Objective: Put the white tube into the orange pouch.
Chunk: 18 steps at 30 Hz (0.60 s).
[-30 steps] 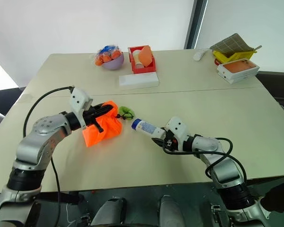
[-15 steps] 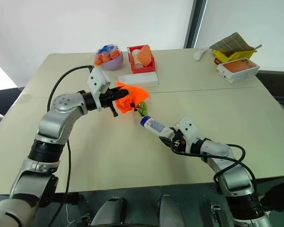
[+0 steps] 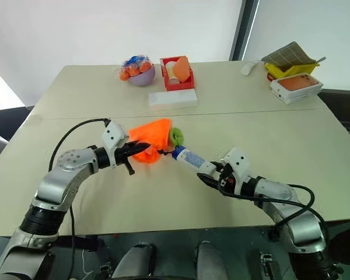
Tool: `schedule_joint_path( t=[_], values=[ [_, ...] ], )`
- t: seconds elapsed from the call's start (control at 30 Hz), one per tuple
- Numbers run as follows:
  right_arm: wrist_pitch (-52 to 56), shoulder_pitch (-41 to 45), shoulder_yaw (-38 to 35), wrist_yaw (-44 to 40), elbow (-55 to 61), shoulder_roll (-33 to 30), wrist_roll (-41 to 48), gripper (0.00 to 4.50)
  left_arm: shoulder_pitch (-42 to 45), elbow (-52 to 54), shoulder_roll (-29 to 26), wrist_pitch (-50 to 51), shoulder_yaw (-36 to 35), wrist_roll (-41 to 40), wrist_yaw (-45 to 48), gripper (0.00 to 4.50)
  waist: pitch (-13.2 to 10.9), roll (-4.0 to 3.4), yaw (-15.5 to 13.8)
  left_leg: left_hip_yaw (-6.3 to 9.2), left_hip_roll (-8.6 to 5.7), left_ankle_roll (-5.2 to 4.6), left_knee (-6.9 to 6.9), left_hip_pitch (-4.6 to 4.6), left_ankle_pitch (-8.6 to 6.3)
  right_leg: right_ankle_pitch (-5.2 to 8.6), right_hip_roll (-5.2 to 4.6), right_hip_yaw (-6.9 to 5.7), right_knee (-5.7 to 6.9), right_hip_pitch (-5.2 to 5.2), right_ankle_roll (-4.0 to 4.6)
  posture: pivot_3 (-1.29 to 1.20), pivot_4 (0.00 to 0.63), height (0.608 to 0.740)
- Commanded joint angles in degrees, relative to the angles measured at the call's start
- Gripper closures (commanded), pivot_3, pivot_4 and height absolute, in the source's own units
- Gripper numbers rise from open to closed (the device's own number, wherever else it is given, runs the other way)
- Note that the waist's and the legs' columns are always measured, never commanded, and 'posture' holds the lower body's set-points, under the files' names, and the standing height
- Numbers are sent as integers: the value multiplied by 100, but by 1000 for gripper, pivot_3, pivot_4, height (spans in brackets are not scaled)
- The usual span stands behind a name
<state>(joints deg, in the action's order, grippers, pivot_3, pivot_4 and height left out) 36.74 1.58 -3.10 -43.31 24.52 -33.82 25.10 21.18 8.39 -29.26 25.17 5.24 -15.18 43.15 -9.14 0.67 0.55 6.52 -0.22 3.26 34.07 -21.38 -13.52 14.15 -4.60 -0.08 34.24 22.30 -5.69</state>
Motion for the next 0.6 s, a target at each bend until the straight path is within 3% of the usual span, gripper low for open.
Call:
schedule_joint_path(
  t=[0.03,0.2,0.6],
  values=[
    [25,-162,-184,-251,438,-199,352,2491,13,114,-45,-76,-142,-9,-28,4500,0,1,-2,0,0,0,0,1,0,0,0,0,0,-1,0,0,150,740],
    [46,-244,43,-277,690,-231,478,2491,108,-284,-37,-121,-260,-79,28,4500,1,1,24,0,0,0,-1,2,0,0,1,-1,1,1,0,0,150,740],
    [127,526,1170,555,572,607,99,2491,568,-976,0,486,-637,-1097,868,4500,1,2,10,1,0,0,-1,-3,0,-5,0,-2,-3,4,7,0,150,740]
  ],
)
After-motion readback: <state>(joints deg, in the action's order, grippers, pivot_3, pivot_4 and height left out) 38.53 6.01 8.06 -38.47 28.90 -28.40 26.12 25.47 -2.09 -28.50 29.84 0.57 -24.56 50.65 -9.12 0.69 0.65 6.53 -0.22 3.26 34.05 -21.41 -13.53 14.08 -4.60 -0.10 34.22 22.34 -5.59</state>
